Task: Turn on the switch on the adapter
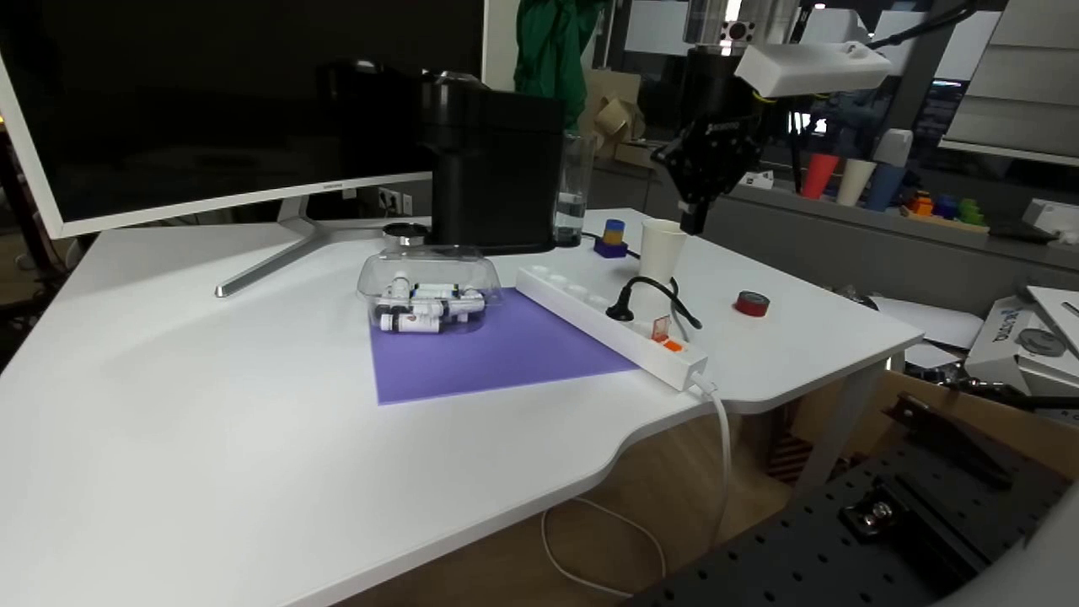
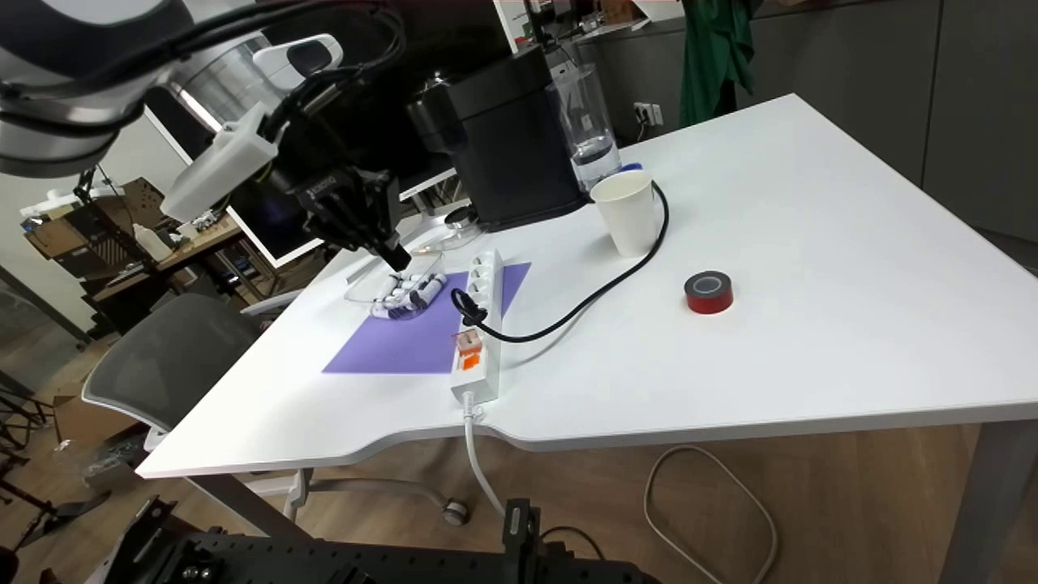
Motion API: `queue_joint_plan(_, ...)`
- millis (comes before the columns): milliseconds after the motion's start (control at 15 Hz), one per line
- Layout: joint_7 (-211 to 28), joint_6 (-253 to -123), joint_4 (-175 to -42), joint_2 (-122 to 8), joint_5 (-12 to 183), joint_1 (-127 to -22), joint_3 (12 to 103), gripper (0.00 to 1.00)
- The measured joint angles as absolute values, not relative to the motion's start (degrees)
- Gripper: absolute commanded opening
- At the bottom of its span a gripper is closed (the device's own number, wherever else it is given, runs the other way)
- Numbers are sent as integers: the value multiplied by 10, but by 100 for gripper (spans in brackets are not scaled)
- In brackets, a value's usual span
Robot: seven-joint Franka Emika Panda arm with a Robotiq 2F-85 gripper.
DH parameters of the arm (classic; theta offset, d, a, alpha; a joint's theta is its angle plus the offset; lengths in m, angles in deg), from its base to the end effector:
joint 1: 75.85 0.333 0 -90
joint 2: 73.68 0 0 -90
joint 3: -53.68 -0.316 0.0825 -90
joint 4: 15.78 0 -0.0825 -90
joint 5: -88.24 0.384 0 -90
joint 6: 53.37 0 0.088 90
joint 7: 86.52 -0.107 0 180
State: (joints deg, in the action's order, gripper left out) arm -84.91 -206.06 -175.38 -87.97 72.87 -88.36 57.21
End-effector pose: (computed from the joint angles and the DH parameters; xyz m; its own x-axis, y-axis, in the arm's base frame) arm 0.3758 -0.0987 0.2953 0.9939 -0.0124 0.1096 -0.0277 -0.9899 0.1392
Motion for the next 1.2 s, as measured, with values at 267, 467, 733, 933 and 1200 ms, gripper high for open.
queue_joint_plan(267, -827, -2047, -1754, -876, 731, -863, 572, 0)
queue_joint_plan(467, -788, -2043, -1755, -861, 738, -856, 582, 0)
queue_joint_plan(733, -725, -2046, -1755, -824, 739, -855, 605, 0)
queue_joint_plan(933, -682, -2066, -1755, -791, 737, -857, 622, 0)
queue_joint_plan(1200, -659, -2112, -1755, -744, 737, -859, 633, 0)
